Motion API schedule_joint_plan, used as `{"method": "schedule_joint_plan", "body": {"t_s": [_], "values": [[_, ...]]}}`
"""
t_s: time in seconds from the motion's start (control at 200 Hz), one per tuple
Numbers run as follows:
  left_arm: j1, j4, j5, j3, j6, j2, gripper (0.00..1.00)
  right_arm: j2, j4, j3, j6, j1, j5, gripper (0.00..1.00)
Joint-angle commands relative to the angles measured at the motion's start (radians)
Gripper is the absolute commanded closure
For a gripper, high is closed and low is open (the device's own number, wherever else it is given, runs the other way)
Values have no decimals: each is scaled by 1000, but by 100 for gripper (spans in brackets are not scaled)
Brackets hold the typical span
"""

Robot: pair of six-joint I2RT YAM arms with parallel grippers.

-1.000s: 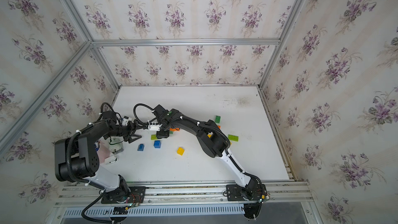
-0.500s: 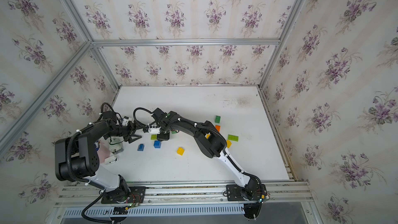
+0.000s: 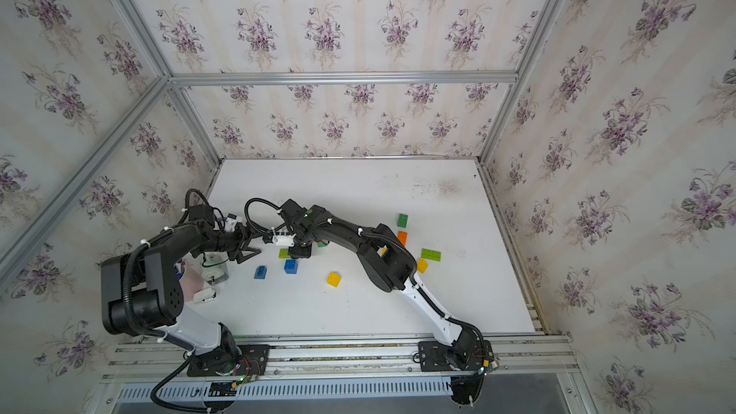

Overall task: Assemble a fork with lego
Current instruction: Pick up the lego brick from the center of the board, then assemble the lego brick with the lego brick.

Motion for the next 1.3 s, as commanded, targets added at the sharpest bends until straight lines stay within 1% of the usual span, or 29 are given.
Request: {"method": "schedule_joint_plan", "body": {"t_s": [0.0, 0.195, 0.395, 0.62, 0.709, 0.864, 0.994, 1.174, 1.294], "values": [[0, -6, 10, -3, 14, -2, 14, 14, -29, 7, -1, 3, 21, 66], [8, -1, 17, -12, 9, -13, 14, -11, -16, 4, -14, 8, 36, 71], [22, 4, 38, -12, 5, -22, 14, -63, 2, -1, -58, 11, 33, 72], [22, -21, 85, 7, 24, -37, 13, -134, -43, 0, -146, 3, -17, 71], [7, -29, 107, 12, 29, -43, 12, -156, -68, 0, -169, -10, -38, 71], [-56, -21, 110, 22, 19, -37, 12, -185, -109, -3, -201, -41, -43, 71], [-115, 5, 103, 37, -12, -31, 11, -224, -108, -49, -226, -71, -45, 70], [-228, 47, 70, 72, -63, 16, 11, -247, -115, -89, -235, -114, -54, 70], [-284, 84, 49, 94, -99, 53, 11, -255, -114, -107, -233, -132, -56, 70]]}}
